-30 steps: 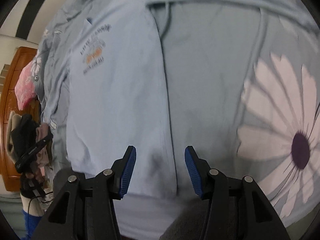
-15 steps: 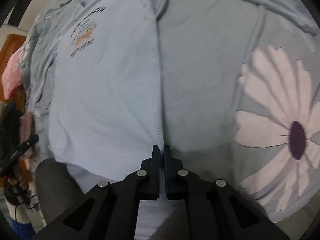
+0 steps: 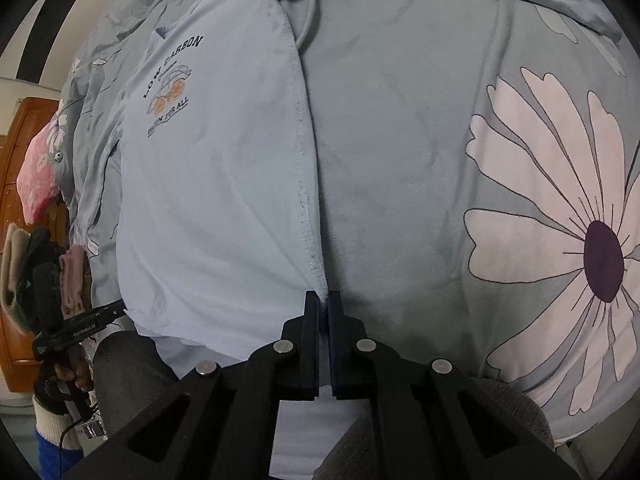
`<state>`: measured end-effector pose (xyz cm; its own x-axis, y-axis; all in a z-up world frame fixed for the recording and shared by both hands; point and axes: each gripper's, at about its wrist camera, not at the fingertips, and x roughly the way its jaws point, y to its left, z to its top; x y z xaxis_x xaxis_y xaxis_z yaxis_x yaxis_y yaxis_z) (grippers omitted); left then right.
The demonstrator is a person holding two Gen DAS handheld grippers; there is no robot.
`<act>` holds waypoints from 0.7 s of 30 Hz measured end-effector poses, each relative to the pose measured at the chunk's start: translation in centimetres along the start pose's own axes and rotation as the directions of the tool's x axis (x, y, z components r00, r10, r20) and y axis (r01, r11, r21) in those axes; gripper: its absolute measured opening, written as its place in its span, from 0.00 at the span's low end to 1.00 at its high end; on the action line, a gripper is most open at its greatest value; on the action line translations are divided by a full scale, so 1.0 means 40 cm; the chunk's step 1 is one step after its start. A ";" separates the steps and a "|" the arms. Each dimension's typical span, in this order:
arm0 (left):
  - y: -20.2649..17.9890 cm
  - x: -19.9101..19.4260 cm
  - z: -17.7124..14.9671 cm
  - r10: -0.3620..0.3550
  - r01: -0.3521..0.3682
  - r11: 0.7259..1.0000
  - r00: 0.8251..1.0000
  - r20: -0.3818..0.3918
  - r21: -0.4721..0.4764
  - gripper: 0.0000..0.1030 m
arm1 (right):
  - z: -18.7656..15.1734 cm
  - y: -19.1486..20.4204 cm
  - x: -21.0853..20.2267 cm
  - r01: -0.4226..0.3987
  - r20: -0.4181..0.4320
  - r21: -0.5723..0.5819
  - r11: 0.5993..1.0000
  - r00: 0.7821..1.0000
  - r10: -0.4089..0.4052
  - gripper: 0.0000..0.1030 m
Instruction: Fold clothes
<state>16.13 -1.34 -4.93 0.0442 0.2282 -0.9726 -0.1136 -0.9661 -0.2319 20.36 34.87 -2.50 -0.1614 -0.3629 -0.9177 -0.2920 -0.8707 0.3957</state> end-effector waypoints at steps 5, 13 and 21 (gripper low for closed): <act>-0.027 -0.068 -0.046 0.046 -0.050 0.997 0.997 0.060 0.055 0.03 | -0.012 0.014 -0.024 0.050 0.007 -0.064 0.997 0.999 -0.050 0.02; 0.021 -0.153 -0.106 0.001 0.001 1.000 0.987 0.159 -0.014 0.04 | -0.019 -0.026 -0.050 0.058 0.019 -0.061 0.996 0.998 -0.057 0.01; 0.092 -0.227 -0.110 -0.048 0.075 0.993 0.961 0.272 -0.090 0.32 | 0.053 -0.157 -0.183 -0.036 0.234 0.108 0.993 0.972 0.010 0.01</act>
<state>19.66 -7.50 3.12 -0.2220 0.2983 -0.9283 -0.0200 -0.9533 -0.3015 21.40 43.70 1.79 -0.3806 -0.2835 -0.8802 -0.3864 -0.8161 0.4299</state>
